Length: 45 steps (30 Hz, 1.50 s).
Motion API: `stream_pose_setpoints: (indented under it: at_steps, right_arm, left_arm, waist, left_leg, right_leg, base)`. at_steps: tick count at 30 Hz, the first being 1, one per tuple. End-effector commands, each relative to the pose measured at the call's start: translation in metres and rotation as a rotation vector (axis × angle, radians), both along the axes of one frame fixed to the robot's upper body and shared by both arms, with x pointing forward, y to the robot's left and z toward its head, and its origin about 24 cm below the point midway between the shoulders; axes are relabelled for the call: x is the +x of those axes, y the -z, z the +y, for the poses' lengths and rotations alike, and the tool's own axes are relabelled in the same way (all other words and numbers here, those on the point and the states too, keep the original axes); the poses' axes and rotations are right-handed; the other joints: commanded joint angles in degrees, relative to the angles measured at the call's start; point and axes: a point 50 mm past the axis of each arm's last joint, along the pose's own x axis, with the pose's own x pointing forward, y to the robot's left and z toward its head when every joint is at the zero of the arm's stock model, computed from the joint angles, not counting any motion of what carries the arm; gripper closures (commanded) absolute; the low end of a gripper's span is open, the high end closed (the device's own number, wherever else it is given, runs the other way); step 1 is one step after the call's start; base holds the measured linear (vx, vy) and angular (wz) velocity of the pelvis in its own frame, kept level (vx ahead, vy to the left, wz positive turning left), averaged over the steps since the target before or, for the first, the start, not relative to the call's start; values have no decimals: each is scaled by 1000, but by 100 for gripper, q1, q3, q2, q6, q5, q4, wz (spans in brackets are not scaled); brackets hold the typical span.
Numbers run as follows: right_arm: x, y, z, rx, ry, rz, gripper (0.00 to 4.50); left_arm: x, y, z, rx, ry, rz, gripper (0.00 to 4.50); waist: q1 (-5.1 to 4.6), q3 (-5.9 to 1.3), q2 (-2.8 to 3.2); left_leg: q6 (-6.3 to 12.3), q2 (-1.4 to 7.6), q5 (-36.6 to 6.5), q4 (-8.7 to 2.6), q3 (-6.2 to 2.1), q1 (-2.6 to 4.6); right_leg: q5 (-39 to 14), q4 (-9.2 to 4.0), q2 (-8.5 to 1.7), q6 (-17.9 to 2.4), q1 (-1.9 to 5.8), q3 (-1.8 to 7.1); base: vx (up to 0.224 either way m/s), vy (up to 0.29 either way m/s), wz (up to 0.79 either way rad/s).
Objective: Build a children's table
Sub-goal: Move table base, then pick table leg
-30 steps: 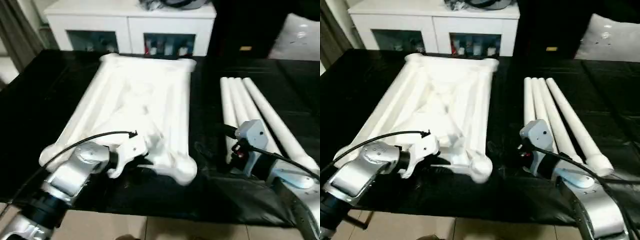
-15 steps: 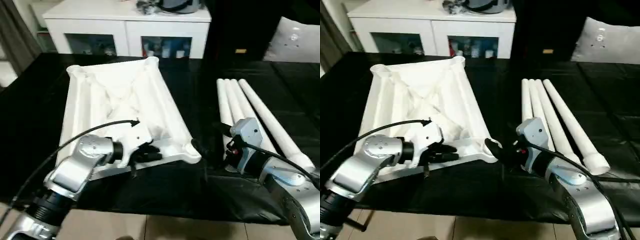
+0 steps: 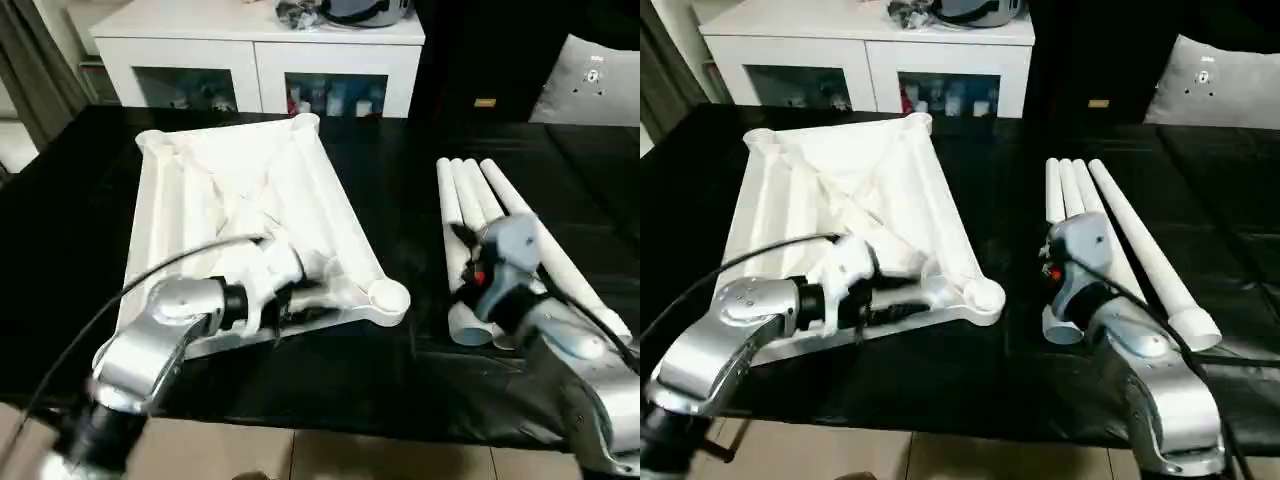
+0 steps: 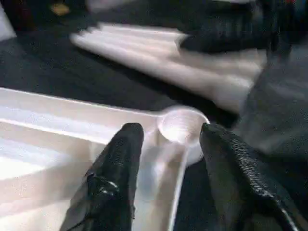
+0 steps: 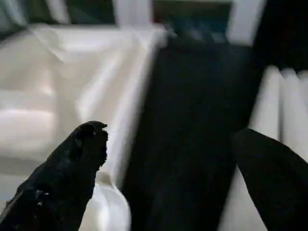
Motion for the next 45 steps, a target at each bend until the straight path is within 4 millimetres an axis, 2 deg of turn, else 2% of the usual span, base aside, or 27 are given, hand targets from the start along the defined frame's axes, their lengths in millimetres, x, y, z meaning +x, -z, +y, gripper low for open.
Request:
stream_pose_setpoints:
  at_steps: [1, 2, 3, 4, 5, 7, 8, 15, 16, 21, 22, 31, 45]
  right_arm:
    - [-2, 4, -7, -56, 125, 67, 0]
    - [-1, 5, -7, -67, 143, 76, 0]
    - [0, 5, -7, -74, 149, 80, 0]
    - [1, 4, -7, -78, 150, 80, 0]
    - [3, 4, -7, -99, 148, 95, 0]
    - [5, 3, -7, -117, 145, 101, 0]
    - [9, 1, -6, -120, 148, 107, 0]
    - [25, 1, -14, -134, 237, 173, 0]
    - [27, 2, -15, -138, 244, 177, 0]
    - [32, 6, -17, -131, 252, 212, 0]
    - [33, 6, -17, -126, 254, 222, 0]
    - [43, 15, -11, -104, 241, 341, 0]
    - [48, 21, -14, -123, 255, 463, 0]
  left_arm:
    - [-7, -4, 5, 19, -42, -20, 203]
    - [-11, -2, 6, 46, -38, -23, 191]
    - [-14, -1, 6, 62, -33, -25, 191]
    - [-16, 0, 6, 77, -28, -27, 183]
    - [-18, 0, 6, 75, -22, -26, 175]
    - [-20, -1, 5, 61, -12, -24, 162]
    - [-22, -3, 4, 42, 3, -21, 162]
    - [-26, -4, 2, 73, 17, -15, 162]
    - [-26, -3, 3, 76, 17, -14, 162]
    - [-26, -3, 3, 83, 25, -9, 162]
    - [-26, -3, 2, 86, 31, -7, 162]
    - [-27, -1, 2, 107, 50, 2, 162]
    - [-29, 0, 2, 110, 63, 3, 162]
  waist:
    - [-7, -287, -13]
    - [-11, -287, -17]
    - [-11, -287, -17]
    - [-24, -276, 8]
    - [-31, -272, -4]
    - [-31, -266, 8]
    - [-40, -266, -40]
    - [-36, -266, -37]
    - [-40, -276, -21]
    - [-33, -293, -21]
    - [-32, -295, -40]
    - [-29, -298, -38]
    - [-7, -297, -59]
  left_leg:
    - [168, 434, -520, -468, -155, 23]
    - [118, 429, -585, -477, -155, 31]
    - [118, 429, -585, -477, -155, 31]
    - [39, 431, -712, -491, -157, 42]
    - [-5, 426, -788, -498, -153, 54]
    - [-72, 422, -840, -502, -155, 60]
    - [-86, 423, -841, -504, -152, 53]
    - [-105, 392, -720, -489, -136, 59]
    - [-123, 389, -686, -483, -138, 58]
    - [-112, 388, -520, -465, -129, 56]
    - [-94, 390, -492, -462, -124, 57]
    - [-87, 385, -492, -459, -123, 63]
    - [-116, 381, -456, -455, -109, 59]
  right_leg:
    - [-476, -383, -476, -1314, 275, 293]
    - [-631, -399, -468, -1226, 267, 296]
    - [-631, -399, -468, -1226, 267, 296]
    - [-774, -411, -455, -1099, 248, 304]
    - [-869, -420, -450, -1037, 242, 307]
    - [-892, -422, -451, -1010, 242, 313]
    - [-858, -422, -454, -1011, 250, 317]
    - [-833, -408, -446, -1014, 242, 323]
    - [-779, -395, -444, -1020, 247, 320]
    - [-440, -372, -442, -1079, 265, 316]
    - [-395, -372, -443, -1087, 270, 318]
    - [-542, -360, -445, -1157, 266, 313]
    - [-608, -358, -444, -1123, 267, 316]
  base:
    - [0, 0, 0]
    - [0, 0, 0]
    - [0, 0, 0]
    - [0, 0, 0]
    - [0, 0, 0]
    - [0, 0, 0]
    - [0, 0, 0]
    - [0, 0, 0]
    - [0, 0, 0]
    - [0, 0, 0]
    - [0, 0, 0]
    - [0, 0, 0]
    - [0, 0, 0]
